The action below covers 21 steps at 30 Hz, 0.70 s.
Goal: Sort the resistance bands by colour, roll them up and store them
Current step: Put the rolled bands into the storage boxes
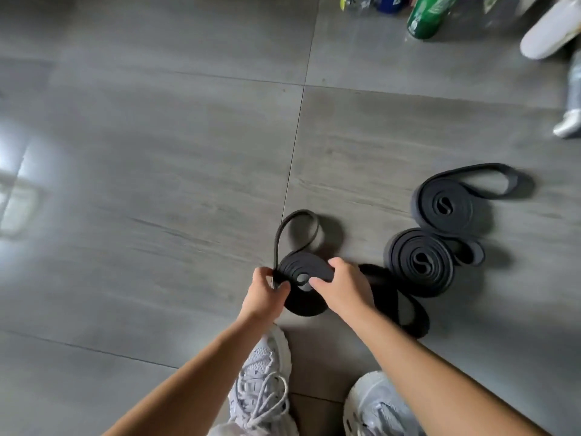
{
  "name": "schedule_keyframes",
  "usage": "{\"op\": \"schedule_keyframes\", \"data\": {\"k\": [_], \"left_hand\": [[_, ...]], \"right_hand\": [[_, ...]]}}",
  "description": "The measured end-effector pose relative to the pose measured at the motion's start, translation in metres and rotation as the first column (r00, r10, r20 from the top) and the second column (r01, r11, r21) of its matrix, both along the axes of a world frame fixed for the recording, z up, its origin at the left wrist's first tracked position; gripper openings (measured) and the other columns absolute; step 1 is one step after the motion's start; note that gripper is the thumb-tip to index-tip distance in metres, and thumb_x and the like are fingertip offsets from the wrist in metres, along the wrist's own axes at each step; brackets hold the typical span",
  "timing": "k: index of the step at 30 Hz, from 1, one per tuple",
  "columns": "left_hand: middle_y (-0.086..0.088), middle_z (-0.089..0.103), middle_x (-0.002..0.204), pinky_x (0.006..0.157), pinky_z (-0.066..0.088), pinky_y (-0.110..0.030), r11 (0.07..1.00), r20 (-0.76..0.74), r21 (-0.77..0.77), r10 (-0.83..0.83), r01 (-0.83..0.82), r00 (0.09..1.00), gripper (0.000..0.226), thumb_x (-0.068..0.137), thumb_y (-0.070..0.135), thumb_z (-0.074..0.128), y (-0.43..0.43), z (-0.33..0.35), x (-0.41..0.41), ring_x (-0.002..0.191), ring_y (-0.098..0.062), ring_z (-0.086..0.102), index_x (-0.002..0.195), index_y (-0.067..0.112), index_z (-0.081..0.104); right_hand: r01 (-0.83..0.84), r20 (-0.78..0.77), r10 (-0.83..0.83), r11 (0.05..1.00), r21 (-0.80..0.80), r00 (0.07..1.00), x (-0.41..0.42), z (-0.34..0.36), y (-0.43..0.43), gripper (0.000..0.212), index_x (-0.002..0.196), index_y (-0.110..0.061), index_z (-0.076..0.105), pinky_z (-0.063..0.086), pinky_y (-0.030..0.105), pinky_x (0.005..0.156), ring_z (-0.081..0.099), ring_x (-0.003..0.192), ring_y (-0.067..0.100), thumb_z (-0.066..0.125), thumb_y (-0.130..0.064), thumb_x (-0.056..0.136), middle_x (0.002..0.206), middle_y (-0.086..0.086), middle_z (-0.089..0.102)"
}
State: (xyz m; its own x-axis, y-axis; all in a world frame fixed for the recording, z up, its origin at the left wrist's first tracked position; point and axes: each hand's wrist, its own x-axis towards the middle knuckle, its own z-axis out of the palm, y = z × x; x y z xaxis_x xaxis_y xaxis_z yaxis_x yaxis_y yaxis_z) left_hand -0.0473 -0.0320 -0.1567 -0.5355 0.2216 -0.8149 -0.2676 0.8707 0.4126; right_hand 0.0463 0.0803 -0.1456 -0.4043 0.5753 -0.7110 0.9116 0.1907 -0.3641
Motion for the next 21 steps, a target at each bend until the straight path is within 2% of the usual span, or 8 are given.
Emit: {"op": "schedule_keyframes", "data": {"k": [3, 7, 11, 13, 14, 17, 19, 21], "left_hand": [[-0.009, 0.057, 0.098, 0.072, 0.057, -0.041, 0.992, -0.05, 0.124, 0.026, -0.019, 0.998, 0.023, 0.078, 0.035, 0.059, -0.001, 0.021, 0.007, 0.083, -0.025, 0.06, 0.092, 0.043, 0.042], [0.001, 0.062, 0.077, 0.069, 0.046, -0.034, 0.947, -0.226, 0.221, -0.181, 0.231, 0.957, 0.02, 0.091, 0.027, 0.052, 0.009, 0.043, 0.017, 0.07, -0.023, 0.058, 0.102, 0.035, 0.037], [0.006, 0.06, 0.094, 0.072, 0.043, -0.029, 0.85, -0.375, 0.28, -0.331, 0.446, 0.866, 0.019, 0.096, 0.023, 0.044, 0.029, 0.059, 0.021, 0.085, -0.021, 0.058, 0.115, 0.027, 0.042], [0.008, 0.059, 0.101, 0.073, 0.039, -0.026, 0.795, -0.431, 0.288, -0.39, 0.533, 0.814, 0.019, 0.096, 0.021, 0.043, 0.035, 0.06, 0.023, 0.09, -0.019, 0.056, 0.114, 0.026, 0.045], [0.006, 0.059, 0.104, 0.074, 0.04, -0.026, 0.769, -0.442, 0.287, -0.423, 0.571, 0.791, 0.02, 0.096, 0.021, 0.043, 0.037, 0.061, 0.024, 0.092, -0.02, 0.056, 0.115, 0.025, 0.045], [-0.001, 0.056, 0.116, 0.083, 0.043, -0.03, 0.645, -0.432, 0.293, -0.569, 0.706, 0.7, 0.028, 0.097, 0.021, 0.043, 0.041, 0.063, 0.033, 0.101, -0.024, 0.055, 0.124, 0.023, 0.045], [-0.005, 0.054, 0.124, 0.09, 0.043, -0.033, 0.547, -0.397, 0.333, -0.658, 0.768, 0.641, 0.035, 0.096, 0.02, 0.044, 0.044, 0.066, 0.041, 0.107, -0.027, 0.055, 0.131, 0.02, 0.044], [-0.006, 0.053, 0.126, 0.093, 0.041, -0.033, 0.49, -0.36, 0.371, -0.707, 0.789, 0.608, 0.037, 0.095, 0.02, 0.044, 0.048, 0.073, 0.044, 0.11, -0.026, 0.054, 0.133, 0.02, 0.042]], "right_hand": [[0.103, -0.089, -0.098, 0.993, 0.054, 0.991, 0.011, 0.006, -0.005, 0.031, 0.105, -0.017, 0.054, 0.041, 0.029, 0.064, 0.06, 0.09, 0.028, 0.06, -0.039, 0.084, 0.109, 0.006, 0.056], [0.243, -0.203, -0.232, 0.969, 0.033, 0.951, 0.036, 0.021, -0.015, 0.034, 0.105, -0.016, 0.055, 0.039, 0.027, 0.065, 0.059, 0.088, 0.019, 0.063, -0.04, 0.083, 0.098, 0.0, 0.06], [0.326, -0.167, -0.346, 0.936, -0.136, 0.923, 0.061, 0.046, -0.016, 0.032, 0.091, -0.018, 0.059, 0.052, 0.032, 0.066, 0.065, 0.067, 0.013, 0.065, -0.047, 0.081, 0.076, -0.007, 0.066], [0.201, -0.07, -0.206, 0.977, -0.069, 0.976, 0.072, 0.055, -0.007, 0.037, 0.083, -0.019, 0.06, 0.053, 0.032, 0.064, 0.066, 0.063, 0.016, 0.061, -0.056, 0.079, 0.07, -0.006, 0.068], [0.109, -0.034, -0.106, 0.987, 0.118, 0.994, 0.075, 0.06, 0.002, 0.041, 0.077, -0.02, 0.058, 0.051, 0.03, 0.06, 0.066, 0.066, 0.018, 0.059, -0.06, 0.077, 0.068, -0.006, 0.067], [0.013, -0.266, 0.189, 0.793, 0.609, 0.945, 0.076, 0.077, 0.034, 0.04, 0.076, -0.025, 0.057, 0.041, 0.026, 0.061, 0.059, 0.072, 0.016, 0.061, -0.063, 0.065, 0.071, -0.009, 0.062], [-0.247, -0.25, 0.424, 0.816, 0.523, 0.871, 0.076, 0.078, 0.052, 0.062, 0.104, -0.026, 0.061, 0.037, 0.025, 0.09, 0.052, 0.103, 0.011, 0.059, -0.066, 0.057, 0.106, -0.006, 0.064], [-0.437, -0.158, 0.46, 0.885, 0.164, 0.874, 0.082, 0.073, 0.057, 0.067, 0.118, -0.04, 0.05, 0.032, 0.029, 0.106, 0.046, 0.121, 0.011, 0.066, -0.065, 0.058, 0.123, -0.011, 0.057]]}}
